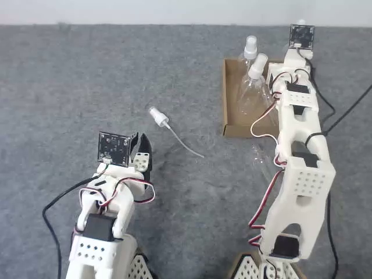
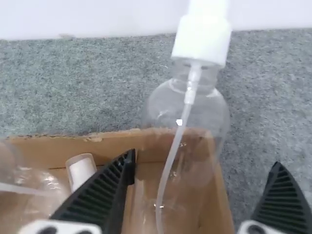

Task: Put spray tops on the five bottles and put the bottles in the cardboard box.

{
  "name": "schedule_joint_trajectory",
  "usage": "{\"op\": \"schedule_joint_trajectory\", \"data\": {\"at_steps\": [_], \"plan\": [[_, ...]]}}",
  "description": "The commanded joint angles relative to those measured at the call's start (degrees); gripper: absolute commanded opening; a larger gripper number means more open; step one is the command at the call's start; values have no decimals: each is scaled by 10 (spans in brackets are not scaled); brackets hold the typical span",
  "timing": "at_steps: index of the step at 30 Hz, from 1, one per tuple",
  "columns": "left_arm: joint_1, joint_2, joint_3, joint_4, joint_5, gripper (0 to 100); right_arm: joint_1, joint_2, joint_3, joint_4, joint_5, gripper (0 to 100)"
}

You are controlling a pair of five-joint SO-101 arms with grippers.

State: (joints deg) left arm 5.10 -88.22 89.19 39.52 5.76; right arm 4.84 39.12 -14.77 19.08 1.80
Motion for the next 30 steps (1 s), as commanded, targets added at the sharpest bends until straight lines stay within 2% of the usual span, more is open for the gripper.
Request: {"op": "schedule_joint_trajectory", "data": {"at_steps": [1,7,18,30], "plan": [[-1,-11,-7,-17,-4,42,2,-17,-38,-13,-6,263],[-1,-11,-7,-17,-4,42,3,-21,-38,-14,-4,136],[-1,-11,-7,-17,-4,42,38,-43,-38,-22,-6,125],[-1,-11,-7,-17,-4,42,38,-139,-38,81,-6,125]]}}
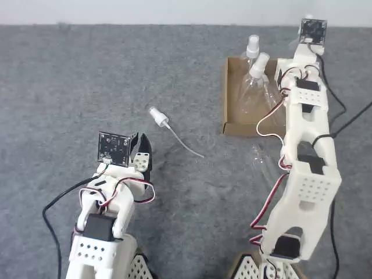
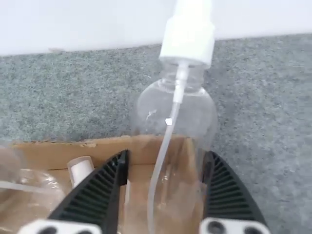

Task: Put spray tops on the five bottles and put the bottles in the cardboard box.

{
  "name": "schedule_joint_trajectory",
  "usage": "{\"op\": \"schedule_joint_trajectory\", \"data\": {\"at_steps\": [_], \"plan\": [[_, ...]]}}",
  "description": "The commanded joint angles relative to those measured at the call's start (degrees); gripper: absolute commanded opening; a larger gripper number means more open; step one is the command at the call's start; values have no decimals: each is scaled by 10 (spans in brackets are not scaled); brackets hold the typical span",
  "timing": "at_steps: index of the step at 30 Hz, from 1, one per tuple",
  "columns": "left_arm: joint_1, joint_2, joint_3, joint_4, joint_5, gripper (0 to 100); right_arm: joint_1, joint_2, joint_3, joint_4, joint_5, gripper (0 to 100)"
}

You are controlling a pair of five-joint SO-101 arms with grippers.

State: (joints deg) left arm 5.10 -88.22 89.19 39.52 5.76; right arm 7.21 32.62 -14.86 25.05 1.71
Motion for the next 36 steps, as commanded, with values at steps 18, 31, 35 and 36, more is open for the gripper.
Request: {"op": "schedule_joint_trajectory", "data": {"at_steps": [18,31,35,36], "plan": [[-1,-11,-7,-17,-4,43,58,-363,-37,408,-1,81],[-2,-11,-7,-17,-4,43,209,-424,79,575,270,80],[-2,-11,-4,-17,-4,43,248,-407,228,444,333,80],[-2,-11,-3,-17,-4,43,255,-401,266,407,345,80]]}}
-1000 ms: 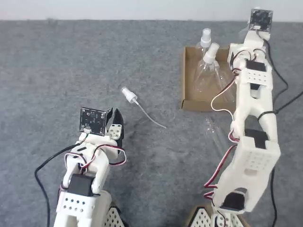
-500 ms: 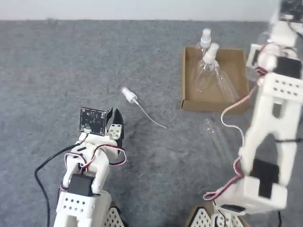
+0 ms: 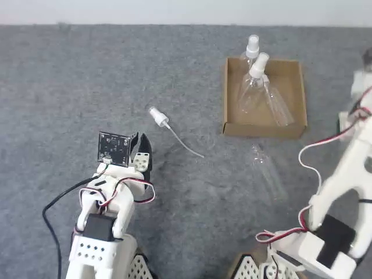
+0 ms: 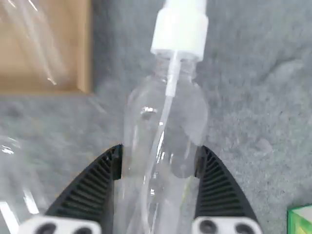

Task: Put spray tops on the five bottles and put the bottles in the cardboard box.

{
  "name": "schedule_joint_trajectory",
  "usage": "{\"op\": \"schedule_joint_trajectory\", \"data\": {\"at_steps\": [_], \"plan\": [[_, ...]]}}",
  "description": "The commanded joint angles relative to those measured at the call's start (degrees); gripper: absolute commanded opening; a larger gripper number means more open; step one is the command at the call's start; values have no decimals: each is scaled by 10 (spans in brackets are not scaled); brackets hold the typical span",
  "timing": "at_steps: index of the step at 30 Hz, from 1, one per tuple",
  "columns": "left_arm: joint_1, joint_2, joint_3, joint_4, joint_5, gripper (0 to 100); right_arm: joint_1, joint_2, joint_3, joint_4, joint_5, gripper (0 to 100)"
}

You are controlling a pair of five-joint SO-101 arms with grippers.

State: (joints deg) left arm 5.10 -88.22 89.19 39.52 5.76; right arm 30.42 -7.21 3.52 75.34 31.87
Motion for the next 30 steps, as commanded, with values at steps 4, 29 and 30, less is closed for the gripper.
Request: {"op": "schedule_joint_trajectory", "data": {"at_steps": [4,29,30], "plan": [[-2,-11,-3,-17,-4,43,35,22,198,-201,105,82],[2,-11,-1,-17,-4,43,41,94,-4,-18,187,236],[3,-11,-1,-17,-4,43,31,94,-31,3,176,236]]}}
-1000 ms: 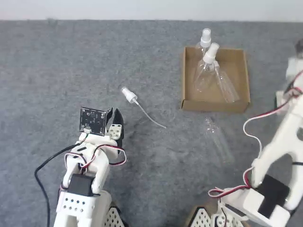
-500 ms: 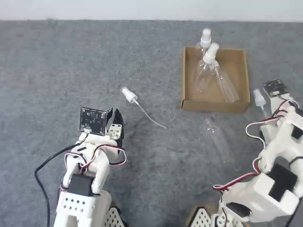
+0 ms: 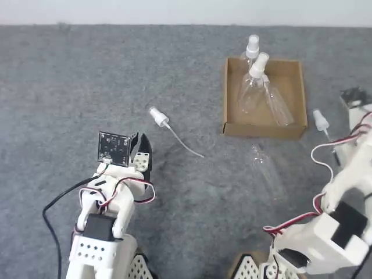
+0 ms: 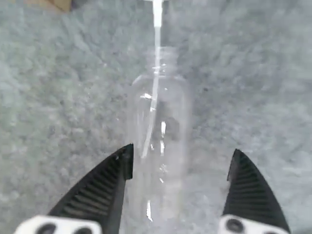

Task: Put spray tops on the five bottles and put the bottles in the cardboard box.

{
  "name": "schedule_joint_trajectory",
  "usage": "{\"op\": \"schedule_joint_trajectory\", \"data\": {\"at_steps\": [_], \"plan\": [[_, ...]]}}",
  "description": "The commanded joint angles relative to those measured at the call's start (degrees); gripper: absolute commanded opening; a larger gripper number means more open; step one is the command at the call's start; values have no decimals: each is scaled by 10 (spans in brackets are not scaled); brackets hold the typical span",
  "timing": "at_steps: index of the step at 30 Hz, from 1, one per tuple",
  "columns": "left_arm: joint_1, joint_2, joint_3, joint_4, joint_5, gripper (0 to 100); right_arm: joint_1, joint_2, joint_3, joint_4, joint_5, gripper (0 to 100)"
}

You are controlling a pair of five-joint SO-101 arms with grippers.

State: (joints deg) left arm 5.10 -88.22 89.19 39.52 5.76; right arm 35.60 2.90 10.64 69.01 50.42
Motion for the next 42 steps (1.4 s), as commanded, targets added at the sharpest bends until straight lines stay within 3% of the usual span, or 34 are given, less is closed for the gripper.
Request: {"op": "schedule_joint_trajectory", "data": {"at_steps": [1,9,18,26,42], "plan": [[3,-11,-1,-17,-4,43,-33,-7,-127,86,-28,236],[2,-11,-1,-17,-4,43,-190,0,-247,153,-141,235],[0,-11,-2,-17,-4,43,-327,44,-249,53,-245,237],[1,-11,-2,-17,-4,43,-318,150,-294,-7,-289,238],[1,-11,-1,-17,-4,43,-313,225,-302,-64,-290,238]]}}
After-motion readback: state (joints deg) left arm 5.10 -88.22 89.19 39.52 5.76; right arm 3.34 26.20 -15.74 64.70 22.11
